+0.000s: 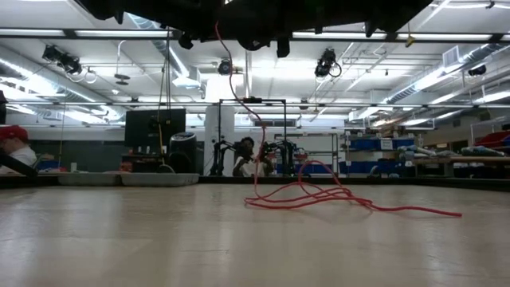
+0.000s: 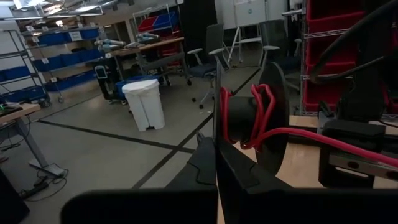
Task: Coil cords
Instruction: Uncoil the red wire from the spool
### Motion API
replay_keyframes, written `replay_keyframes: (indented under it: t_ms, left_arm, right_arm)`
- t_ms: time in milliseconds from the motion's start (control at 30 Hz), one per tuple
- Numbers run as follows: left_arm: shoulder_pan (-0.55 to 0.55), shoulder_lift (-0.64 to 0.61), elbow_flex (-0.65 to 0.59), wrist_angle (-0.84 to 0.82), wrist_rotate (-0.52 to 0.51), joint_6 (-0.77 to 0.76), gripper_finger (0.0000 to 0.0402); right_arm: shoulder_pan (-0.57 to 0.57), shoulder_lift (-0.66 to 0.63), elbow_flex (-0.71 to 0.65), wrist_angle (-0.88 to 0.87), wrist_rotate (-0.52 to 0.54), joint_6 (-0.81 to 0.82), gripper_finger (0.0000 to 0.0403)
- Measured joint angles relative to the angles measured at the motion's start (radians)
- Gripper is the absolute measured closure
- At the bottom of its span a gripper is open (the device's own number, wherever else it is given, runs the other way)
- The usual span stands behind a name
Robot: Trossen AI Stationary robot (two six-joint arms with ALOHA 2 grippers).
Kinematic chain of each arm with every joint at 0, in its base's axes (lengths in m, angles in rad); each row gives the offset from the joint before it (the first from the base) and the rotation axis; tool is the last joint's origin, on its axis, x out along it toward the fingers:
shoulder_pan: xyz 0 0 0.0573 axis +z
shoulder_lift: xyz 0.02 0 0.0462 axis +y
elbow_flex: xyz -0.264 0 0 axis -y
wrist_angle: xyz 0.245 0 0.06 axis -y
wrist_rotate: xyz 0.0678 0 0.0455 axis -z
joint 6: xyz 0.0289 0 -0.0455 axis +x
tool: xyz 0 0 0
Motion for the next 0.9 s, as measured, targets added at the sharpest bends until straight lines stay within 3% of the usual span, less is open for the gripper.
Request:
replay_keyframes:
  t_ms: [300,600,900]
  left_arm:
    - [0.0,0.0,0.0,0.034,0.023,0.013,0.0401]
    - [0.0,0.0,0.0,0.03,0.023,0.013,0.0401]
    - [0.0,0.0,0.0,0.018,0.023,0.012,0.0401]
  right_arm:
    - [-0.008,0.0,0.0,-0.012,-0.048,-0.006,0.0299]
    - [-0.016,0.0,0.0,-0.05,-0.079,-0.009,0.0395]
    - [-0.022,0.0,-0.001,-0.172,-0.076,-0.026,0.0401]
